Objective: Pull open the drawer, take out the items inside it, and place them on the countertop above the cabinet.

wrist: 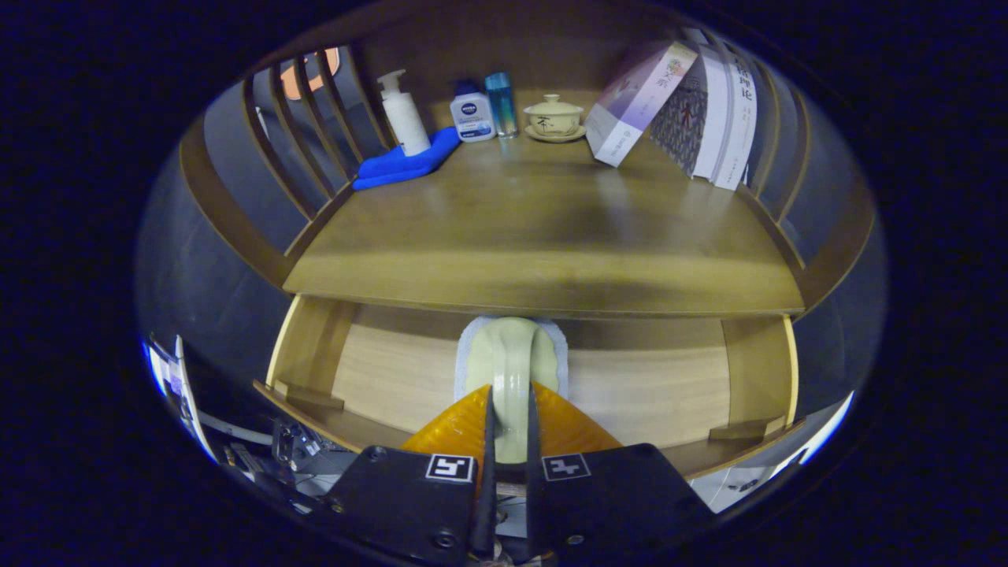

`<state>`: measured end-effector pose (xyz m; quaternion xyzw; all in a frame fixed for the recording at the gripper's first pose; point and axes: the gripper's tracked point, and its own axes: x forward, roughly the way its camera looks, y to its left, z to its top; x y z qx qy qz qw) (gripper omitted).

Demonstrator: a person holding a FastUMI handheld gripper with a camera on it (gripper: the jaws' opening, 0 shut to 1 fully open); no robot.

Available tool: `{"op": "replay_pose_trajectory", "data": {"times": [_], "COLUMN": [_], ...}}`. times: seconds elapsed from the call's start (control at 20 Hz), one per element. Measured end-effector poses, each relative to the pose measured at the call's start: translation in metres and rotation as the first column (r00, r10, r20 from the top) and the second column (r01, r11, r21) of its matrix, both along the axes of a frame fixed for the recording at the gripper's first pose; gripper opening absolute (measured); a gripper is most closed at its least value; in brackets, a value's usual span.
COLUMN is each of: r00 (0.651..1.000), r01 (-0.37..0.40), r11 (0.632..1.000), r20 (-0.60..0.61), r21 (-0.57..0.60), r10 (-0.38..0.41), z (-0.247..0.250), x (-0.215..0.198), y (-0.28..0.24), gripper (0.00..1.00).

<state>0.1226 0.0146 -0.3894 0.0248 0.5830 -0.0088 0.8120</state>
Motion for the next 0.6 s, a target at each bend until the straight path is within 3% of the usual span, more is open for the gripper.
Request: {"op": "replay_pose_trajectory", "data": {"times": [0.35,0.6], "r00": [0.999,0.997], "r01": [0.033,-0.018], "r11": [0.999,1.000], "r20": [0.041,0.073], "r21": [0.006,-0.025], "r10": [-0.034,0.020], "z": [0.0008,0.0003], "x": [0.0008,0.0004], "y": [0.0006,0.0022], "gripper": [0.15,0.11]}}
